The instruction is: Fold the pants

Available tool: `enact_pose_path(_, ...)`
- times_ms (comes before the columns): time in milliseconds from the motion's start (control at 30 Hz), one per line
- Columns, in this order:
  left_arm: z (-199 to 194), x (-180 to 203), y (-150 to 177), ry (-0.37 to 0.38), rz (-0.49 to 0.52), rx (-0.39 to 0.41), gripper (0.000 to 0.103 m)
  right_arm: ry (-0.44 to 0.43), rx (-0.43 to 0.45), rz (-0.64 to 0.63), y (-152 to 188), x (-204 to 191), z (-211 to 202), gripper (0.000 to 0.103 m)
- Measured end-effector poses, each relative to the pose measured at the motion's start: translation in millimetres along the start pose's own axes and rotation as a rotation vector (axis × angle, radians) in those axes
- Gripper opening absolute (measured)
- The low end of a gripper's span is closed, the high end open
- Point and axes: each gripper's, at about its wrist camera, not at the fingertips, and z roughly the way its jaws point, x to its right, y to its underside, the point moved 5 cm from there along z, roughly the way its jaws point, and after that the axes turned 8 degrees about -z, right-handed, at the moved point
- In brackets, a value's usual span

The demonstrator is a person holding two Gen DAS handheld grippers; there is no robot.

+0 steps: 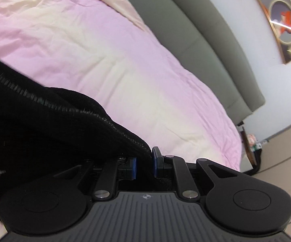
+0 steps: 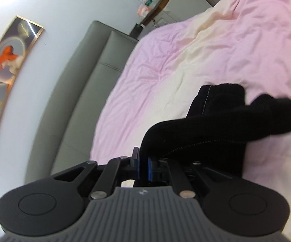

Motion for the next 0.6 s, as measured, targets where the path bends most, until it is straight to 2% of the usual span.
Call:
enact_pose_path(100,35.2,-14.3,-14.3,-0.068,-0.054,-0.028,0.017,0.074,-0.038,-0.053,10.1,-11.1,45.1,0.003)
enact_pose_path(167,55.6,-30.9,-18.6,-0.122,-0.08,-0.048,0.017,0.125,-0.106,-0.111,21.3,-16.3,76.1,0.003)
enact_pose_path(233,79.8,-44.9,-19.1,-0.175,-0.068,-0.104,0.03,0.145,-0.249,-0.175,36.5,-16.2,111.0,0.014)
enact_pose_path(267,90.2,-49.3,-17.3,-0.199,-0.049,-0.151,0.036,0.142,-0.335,-0.21,46.6,-14.7,127.3,0.024)
enact_pose_path(300,94.2,-52.4,-14.3,-0.218,-0.039,-0.185,0.036,0.16,-0.372,-0.242,53.5,-12.6,135.6,0.026)
enact_pose_path(333,91.5,-54.0,-13.2,-0.208,-0.039,-0.195,0.036,0.181,-0.37,-0.267,56.7,-10.8,137.7,0.026)
enact_pose_path(400,71.4,-55.2,-19.7,-0.131,-0.066,-0.16,0.038,0.146,-0.335,-0.281,57.6,-9.0,132.9,0.036)
enact_pose_path(433,53.1,-55.0,-26.9,-0.083,-0.09,-0.12,0.041,0.105,-0.312,-0.277,56.3,-7.8,127.2,0.037)
enact_pose_path(467,31.8,-57.2,-34.2,-0.026,-0.11,-0.058,0.055,0.064,-0.284,-0.272,54.1,-6.8,119.5,0.037)
enact_pose_path(500,9.3,-60.8,-41.5,0.033,-0.12,0.009,0.079,0.028,-0.253,-0.267,50.7,-4.1,111.7,0.037)
enact_pose_path(533,-12.6,-65.7,-47.0,0.07,-0.119,0.067,0.087,0.004,-0.232,-0.266,47.0,-0.6,104.7,0.037)
enact_pose_path(567,-34.0,-71.4,-51.2,0.075,-0.102,0.114,0.091,-0.003,-0.21,-0.27,42.9,3.2,97.7,0.037)
enact_pose_path(600,-52.4,-76.2,-53.1,0.053,-0.064,0.139,0.091,-0.003,-0.185,-0.276,37.6,8.5,89.8,0.037)
